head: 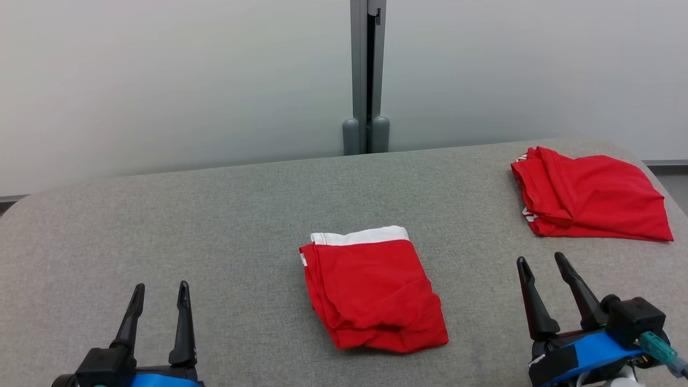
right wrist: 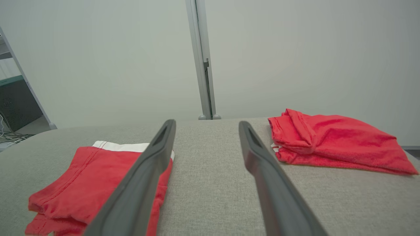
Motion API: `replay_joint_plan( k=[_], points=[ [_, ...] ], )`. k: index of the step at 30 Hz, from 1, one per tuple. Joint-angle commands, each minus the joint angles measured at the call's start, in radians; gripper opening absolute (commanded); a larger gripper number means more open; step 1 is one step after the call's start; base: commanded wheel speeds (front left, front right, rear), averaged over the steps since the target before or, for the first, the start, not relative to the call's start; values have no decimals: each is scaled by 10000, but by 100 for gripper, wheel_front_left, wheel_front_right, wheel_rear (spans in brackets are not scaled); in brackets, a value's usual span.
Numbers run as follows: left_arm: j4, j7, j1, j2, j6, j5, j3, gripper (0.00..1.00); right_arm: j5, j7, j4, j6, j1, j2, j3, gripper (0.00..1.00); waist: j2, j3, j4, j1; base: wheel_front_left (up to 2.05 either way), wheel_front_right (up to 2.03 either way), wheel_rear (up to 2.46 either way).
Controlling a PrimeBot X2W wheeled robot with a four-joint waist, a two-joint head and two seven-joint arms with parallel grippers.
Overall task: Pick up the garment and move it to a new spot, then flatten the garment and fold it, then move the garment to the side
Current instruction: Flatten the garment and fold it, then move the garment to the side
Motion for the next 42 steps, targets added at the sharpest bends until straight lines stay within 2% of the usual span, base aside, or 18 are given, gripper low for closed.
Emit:
replay_joint_plan(
  k=[1,12,32,42],
  points=[
    [24,-47,99,69,-16,7,1,100,-120,-46,-105,1,202,89,-78,100,0,-8,39,0,0,0,0],
    [143,-47,176,96,11,-7,226,100,-818,-10,-289,1,737,707,-265,100,0,-46,275,0,0,0,0],
    [77,-47,217,-19,25,101,222,100,-903,198,-168,1,687,834,-284,100,0,-13,387,0,0,0,0],
    [74,-47,-82,-25,17,167,98,100,-973,392,258,1,-1198,524,473,100,0,235,615,0,0,0,0]
  ],
)
